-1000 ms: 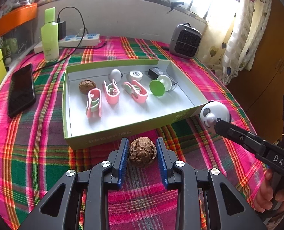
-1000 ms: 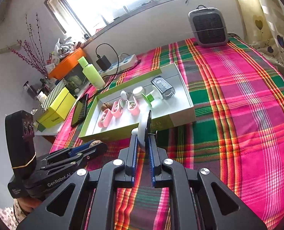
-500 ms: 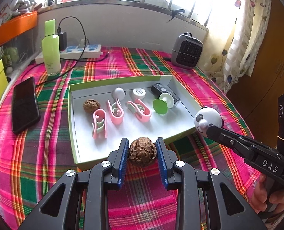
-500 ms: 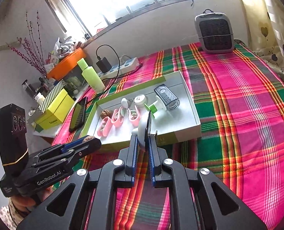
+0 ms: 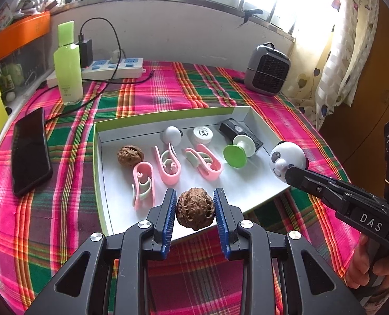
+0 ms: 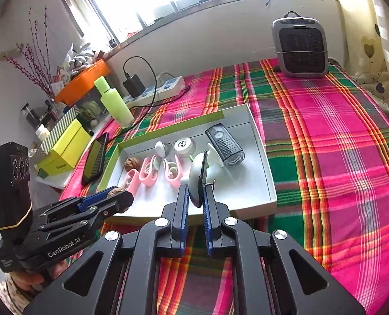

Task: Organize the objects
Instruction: 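Carry the walnut in the left tool while the right tool carries the black disc to the tray, then lower and release the walnut with the left tool while the right tool releases the black disc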

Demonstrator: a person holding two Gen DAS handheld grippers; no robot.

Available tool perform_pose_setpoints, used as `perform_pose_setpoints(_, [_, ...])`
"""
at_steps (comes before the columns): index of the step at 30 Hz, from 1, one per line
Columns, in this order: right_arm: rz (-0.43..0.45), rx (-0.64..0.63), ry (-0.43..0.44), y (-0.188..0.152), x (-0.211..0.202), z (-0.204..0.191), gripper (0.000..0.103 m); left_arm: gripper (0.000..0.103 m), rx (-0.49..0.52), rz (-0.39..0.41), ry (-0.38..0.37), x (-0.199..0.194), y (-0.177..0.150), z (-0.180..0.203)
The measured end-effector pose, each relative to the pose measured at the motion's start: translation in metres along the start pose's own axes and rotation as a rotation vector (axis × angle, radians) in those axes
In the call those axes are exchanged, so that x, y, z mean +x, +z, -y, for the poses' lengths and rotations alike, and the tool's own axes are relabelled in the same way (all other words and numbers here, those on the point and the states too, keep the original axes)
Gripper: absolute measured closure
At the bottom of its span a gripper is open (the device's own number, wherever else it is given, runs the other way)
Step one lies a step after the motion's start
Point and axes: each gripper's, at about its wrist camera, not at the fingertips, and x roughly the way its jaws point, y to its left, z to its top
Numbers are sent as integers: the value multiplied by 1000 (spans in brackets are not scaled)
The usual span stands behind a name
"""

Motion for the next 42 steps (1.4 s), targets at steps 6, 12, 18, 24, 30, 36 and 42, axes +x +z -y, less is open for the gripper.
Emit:
perform_pose_setpoints(6, [-33, -15, -47, 7, 15, 5, 91, 76, -3, -14, 5, 10, 5, -2])
perform_pose_setpoints(12, [-54, -31, -81, 12, 25, 10, 91, 76, 3, -27, 14, 19, 7, -2])
perform_pose_setpoints(18, [-89, -41, -108, 12, 35, 13, 91, 76, 3, -48, 22, 28, 7, -4])
perform_pose_setpoints(24, [-99, -49, -127, 13, 41, 13, 91, 76, -3, -68, 34, 35, 5, -6])
perform_pose_setpoints(30, [-106, -52, -126, 15, 43, 13, 91, 76, -4, -76, 35, 38, 4, -6])
perform_pose_setpoints(36, [-107, -55, -128, 15, 43, 13, 91, 76, -4, -77, 36, 38, 4, -6])
perform_pose_setpoints(42, [-104, -56, -128, 14, 43, 12, 91, 76, -5, -78, 39, 37, 4, -5])
